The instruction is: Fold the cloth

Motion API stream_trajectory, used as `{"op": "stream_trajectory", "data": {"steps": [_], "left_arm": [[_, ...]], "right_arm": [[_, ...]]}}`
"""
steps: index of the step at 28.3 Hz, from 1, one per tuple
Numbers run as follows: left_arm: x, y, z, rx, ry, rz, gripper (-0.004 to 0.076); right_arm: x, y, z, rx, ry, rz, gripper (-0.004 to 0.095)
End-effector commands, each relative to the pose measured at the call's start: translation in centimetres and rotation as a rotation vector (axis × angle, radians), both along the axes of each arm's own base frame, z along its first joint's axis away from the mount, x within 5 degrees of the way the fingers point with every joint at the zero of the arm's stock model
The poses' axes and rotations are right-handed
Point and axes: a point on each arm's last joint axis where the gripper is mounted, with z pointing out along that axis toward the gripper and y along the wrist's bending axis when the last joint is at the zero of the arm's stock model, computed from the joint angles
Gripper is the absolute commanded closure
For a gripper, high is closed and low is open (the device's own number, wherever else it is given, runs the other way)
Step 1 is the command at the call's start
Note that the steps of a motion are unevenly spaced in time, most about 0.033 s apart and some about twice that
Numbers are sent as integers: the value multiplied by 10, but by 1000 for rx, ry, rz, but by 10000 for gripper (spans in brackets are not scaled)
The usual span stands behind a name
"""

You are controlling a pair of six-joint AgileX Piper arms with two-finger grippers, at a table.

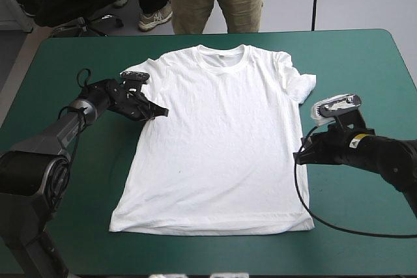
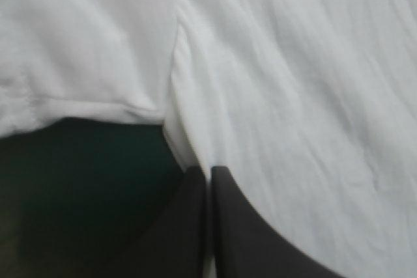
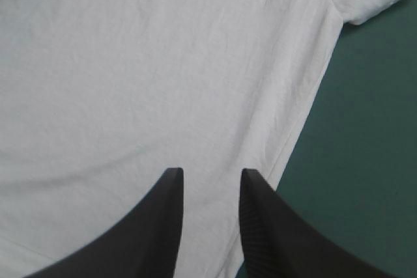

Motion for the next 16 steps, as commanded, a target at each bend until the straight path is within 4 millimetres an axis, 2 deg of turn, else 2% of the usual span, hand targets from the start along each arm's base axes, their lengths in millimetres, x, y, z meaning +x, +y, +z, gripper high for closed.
{"op": "stream_trajectory", "data": {"steps": [1,2,3,6,11,16], "left_arm": [[-2,-4,14,-32,-22,1,741],[-2,-4,14,-32,-22,1,741],[-2,-4,14,-30,-20,-1,741],[-3,-4,13,-30,-10,-4,741],[-4,-4,13,-24,-3,-11,741],[-4,-4,13,-20,4,-16,741]], "right_arm": [[24,0,0,-12,-48,-36,571],[33,1,-5,-31,-29,-37,524],[52,4,-12,-55,14,-32,423],[84,10,-23,-89,70,-26,312],[137,16,-34,-156,86,-25,337],[175,11,-47,-144,136,-87,377]]}}
